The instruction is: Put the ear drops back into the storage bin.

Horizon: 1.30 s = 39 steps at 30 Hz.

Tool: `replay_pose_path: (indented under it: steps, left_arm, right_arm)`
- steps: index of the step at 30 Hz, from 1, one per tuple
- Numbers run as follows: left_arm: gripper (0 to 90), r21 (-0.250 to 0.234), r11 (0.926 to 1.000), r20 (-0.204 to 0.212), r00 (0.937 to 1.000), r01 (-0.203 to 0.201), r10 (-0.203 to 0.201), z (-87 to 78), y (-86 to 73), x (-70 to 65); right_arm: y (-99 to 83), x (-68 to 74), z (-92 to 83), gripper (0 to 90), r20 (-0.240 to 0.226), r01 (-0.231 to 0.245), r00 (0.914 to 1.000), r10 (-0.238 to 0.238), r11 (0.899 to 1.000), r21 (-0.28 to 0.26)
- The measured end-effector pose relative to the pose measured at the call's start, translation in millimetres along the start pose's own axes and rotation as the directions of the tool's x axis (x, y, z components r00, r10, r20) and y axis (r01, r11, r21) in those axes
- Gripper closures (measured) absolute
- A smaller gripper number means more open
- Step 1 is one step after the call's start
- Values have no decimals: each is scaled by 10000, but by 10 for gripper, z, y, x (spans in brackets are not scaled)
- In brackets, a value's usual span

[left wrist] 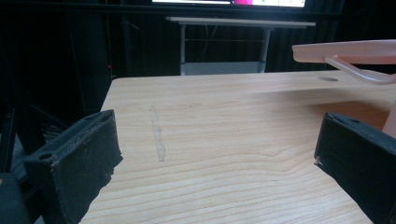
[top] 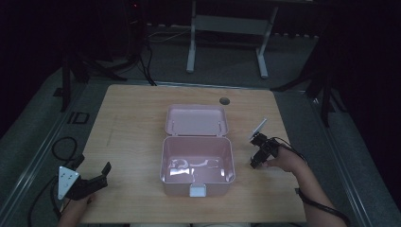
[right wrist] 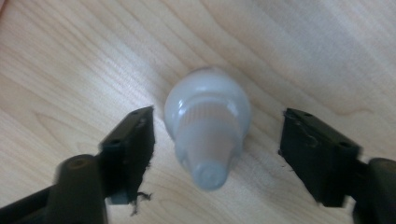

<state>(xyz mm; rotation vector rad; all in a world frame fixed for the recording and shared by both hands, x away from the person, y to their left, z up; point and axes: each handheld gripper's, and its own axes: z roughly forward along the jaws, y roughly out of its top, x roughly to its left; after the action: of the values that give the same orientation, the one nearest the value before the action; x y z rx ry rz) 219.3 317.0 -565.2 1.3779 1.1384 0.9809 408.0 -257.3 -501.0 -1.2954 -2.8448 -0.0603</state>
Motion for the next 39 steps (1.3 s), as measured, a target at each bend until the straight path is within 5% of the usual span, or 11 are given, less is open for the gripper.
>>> replay_pose_path:
  steps: [9,17,28,33,39]
  left_arm:
    - [4,4,10000,26,10000,19,-19,-1,0,3]
    - [4,6,10000,25,10000,17,-17,0,0,3]
    - [4,14,10000,37,10000,25,-25,0,1,5]
    - [4,6,10000,24,10000,14,-14,1,0,3]
    - [4,5,10000,11,10000,16,-16,1,0,2]
  right_arm:
    - [126,3,74,416,-251,56,9997,-48,9994,334]
    - [176,15,92,527,-11,184,9998,-184,9979,613]
    - [169,96,57,592,141,1406,9897,-1422,9867,812]
    - [104,166,-9,593,326,2713,9609,-2749,9587,857]
    - [40,268,-31,593,427,4204,9037,-4261,9017,1011]
